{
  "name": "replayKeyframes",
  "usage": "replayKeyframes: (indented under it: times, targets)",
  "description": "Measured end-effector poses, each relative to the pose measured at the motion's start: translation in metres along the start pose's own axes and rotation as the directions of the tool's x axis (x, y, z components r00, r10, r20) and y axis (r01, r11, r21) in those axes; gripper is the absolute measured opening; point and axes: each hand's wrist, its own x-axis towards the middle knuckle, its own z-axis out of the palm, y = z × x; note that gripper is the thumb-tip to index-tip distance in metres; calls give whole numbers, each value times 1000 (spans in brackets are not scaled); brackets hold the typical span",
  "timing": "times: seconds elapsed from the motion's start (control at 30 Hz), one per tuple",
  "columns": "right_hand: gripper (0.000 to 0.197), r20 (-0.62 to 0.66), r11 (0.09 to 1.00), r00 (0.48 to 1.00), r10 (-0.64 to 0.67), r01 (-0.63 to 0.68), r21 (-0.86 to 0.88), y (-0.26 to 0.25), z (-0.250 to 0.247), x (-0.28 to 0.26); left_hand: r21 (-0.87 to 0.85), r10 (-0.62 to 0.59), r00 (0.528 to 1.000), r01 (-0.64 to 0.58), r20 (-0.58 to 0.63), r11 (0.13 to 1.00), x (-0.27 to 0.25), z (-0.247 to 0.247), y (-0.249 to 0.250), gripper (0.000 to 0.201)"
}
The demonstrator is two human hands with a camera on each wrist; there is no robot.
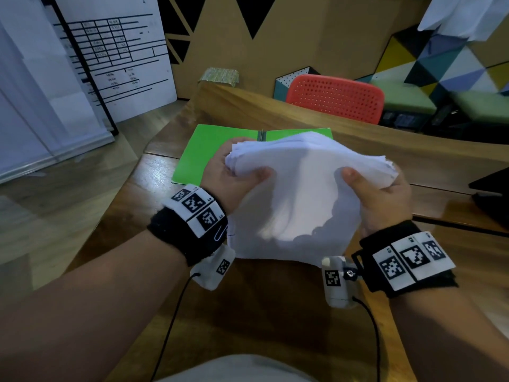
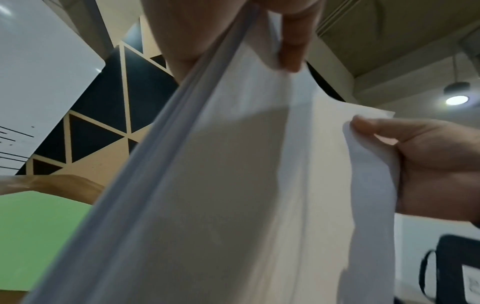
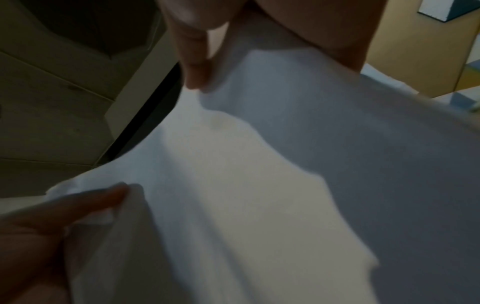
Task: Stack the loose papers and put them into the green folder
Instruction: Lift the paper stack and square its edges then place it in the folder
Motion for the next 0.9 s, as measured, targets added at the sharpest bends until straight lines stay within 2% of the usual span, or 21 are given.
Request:
replayKeyframes:
  times: [0.03, 0.07, 0.17, 0.23, 0.27, 0.3, 0.37, 0.4, 0.47, 0.53, 0.6, 0.67, 0.7, 0.73, 0.77, 0.83, 0.9]
  targets:
    - [28, -26, 1000, 1000, -9, 8, -21, 1, 1, -1, 33, -8, 999, 10, -51, 999, 0, 2, 1, 30]
    - [25, -25, 1000, 1000, -18, 18, -14, -1, 2, -2, 11, -10, 996, 11, -87, 1000, 0, 2, 2, 22]
    - [48, 5, 997, 998, -57, 57, 58, -7, 2, -4, -128, 12, 992, -29, -128, 991, -3, -6, 8, 32]
    - [66, -6, 998, 999, -40, 40, 41, -3, 1, -2, -148, 4, 997, -15, -75, 989, -2, -12, 6, 37]
    - [73, -8, 999, 1000, -27, 27, 21, 0, 1, -3, -105, -13, 1000, 10, -26, 994, -2, -14, 3, 39]
    - [73, -11, 1000, 1000, -19, 19, 1, 2, 1, -3, -27, -54, 998, 55, 14, 998, -3, -13, 0, 39]
    - [53, -31, 999, 1000, -3, 2, -43, 4, 0, -2, 115, -151, 988, 152, -14, 982, -5, -11, -6, 24]
    - [46, -41, 997, 999, -28, 25, -78, 2, -1, 0, 133, -172, 983, 179, -61, 975, -6, -11, -7, 20]
    - [53, -63, 960, 984, -168, 149, -237, -6, -4, 3, 112, -158, 981, 170, -109, 979, -10, -9, -8, 22]
    - [62, -33, 861, 946, -323, 279, -426, -20, -4, 3, 106, -108, 989, 119, -98, 987, -14, -6, 0, 24]
    - [70, 132, 671, 896, -423, 408, -620, -33, 1, -1, 122, -29, 999, 33, -38, 992, -18, -1, 10, 26]
    - [64, 386, 383, 835, -393, 530, -756, -42, 12, -6, 169, 61, 997, -68, 45, 983, -21, 6, 22, 18]
    - [53, 475, 286, 811, -341, 571, -769, -44, 18, -8, 181, 104, 991, -119, 87, 976, -24, 9, 29, 9]
    - [41, 527, 264, 797, -295, 598, -757, -45, 24, -11, 193, 142, 984, -161, 110, 968, -23, 11, 30, 7]
    - [31, 552, 298, 790, -267, 612, -733, -44, 26, -11, 201, 159, 979, -182, 126, 963, -23, 11, 32, 11]
    - [25, 546, 397, 798, -255, 601, -693, -43, 26, -11, 254, 131, 977, -171, 167, 952, -18, 6, 26, 15]
    - [24, 504, 500, 826, -253, 557, -663, -41, 18, -7, 407, 16, 963, -129, 269, 904, -11, -4, 13, 25]
